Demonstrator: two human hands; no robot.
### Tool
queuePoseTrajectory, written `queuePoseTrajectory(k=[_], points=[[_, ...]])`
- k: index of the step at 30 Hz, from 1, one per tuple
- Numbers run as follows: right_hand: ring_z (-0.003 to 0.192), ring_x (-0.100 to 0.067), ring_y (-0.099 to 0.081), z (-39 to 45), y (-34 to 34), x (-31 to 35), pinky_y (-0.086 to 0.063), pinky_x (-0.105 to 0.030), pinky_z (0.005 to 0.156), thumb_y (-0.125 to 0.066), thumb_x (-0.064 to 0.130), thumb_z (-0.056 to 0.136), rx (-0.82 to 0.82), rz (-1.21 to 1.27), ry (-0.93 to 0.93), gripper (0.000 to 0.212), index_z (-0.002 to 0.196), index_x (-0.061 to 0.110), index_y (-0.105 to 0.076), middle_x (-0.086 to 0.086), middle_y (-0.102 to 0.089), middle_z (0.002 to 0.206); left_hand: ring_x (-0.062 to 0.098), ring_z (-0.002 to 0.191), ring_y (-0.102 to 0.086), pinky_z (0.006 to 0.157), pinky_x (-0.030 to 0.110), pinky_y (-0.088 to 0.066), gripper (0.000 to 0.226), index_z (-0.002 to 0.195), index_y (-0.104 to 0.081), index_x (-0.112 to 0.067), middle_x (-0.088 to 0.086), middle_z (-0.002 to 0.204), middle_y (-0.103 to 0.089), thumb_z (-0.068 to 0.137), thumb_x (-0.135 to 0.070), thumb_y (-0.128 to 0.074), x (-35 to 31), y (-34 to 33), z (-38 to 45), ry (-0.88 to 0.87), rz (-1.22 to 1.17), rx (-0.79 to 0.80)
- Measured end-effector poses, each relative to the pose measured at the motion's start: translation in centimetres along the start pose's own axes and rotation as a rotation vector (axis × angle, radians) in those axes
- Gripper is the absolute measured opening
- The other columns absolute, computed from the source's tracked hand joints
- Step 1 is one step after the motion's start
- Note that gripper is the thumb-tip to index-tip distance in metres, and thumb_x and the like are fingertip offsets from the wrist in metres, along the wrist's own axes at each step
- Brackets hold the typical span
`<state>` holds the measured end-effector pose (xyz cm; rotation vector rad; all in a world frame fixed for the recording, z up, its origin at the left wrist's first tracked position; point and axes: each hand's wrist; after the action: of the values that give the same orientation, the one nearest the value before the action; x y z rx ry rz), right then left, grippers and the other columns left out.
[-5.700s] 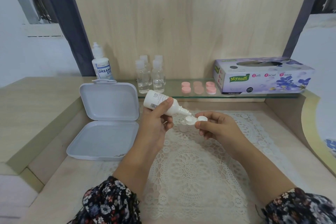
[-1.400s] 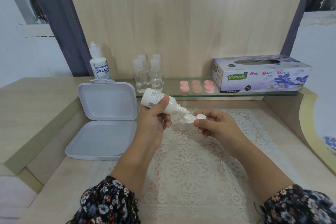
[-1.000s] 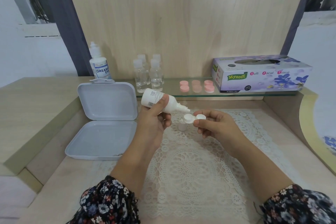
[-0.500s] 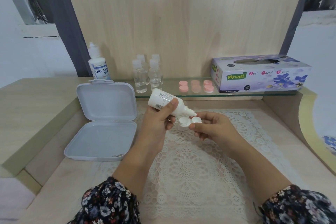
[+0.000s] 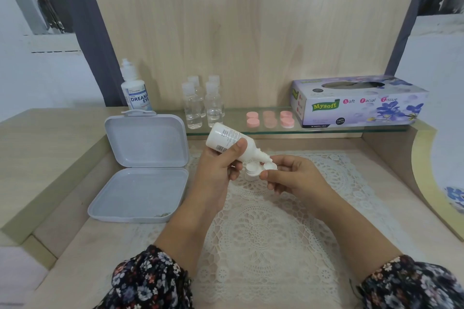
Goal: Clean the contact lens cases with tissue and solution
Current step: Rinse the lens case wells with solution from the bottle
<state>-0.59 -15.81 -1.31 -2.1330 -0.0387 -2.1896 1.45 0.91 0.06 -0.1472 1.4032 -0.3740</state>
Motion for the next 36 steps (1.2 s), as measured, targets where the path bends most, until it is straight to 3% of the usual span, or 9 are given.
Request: queuePoseTrajectory(k=[36], points=[[0.051,-0.011,-0.058,-0.13,-0.07,0.20,-0.048,-0.021,0.050,-0.071,-0.005,0.079,0.005,0.006,0.002,0.023,0.100,0.004,-0.069,-0.002,-0.068,0.063,0.010,0.055,-0.049,0.045,0.020,-0.035,0.023,0.090,-0.065,-0.011,0.000,0.070,-0.064,0.074,-0.025,-0.076,-0.28,0.06,-0.22,-0.013,0.005,-0.014]])
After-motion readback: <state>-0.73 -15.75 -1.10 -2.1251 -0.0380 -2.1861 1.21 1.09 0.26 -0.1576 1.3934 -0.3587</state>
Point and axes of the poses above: each hand's wrist, its own z-axis towards the middle knuckle, its own y-axis out of the back of the hand, x = y × z
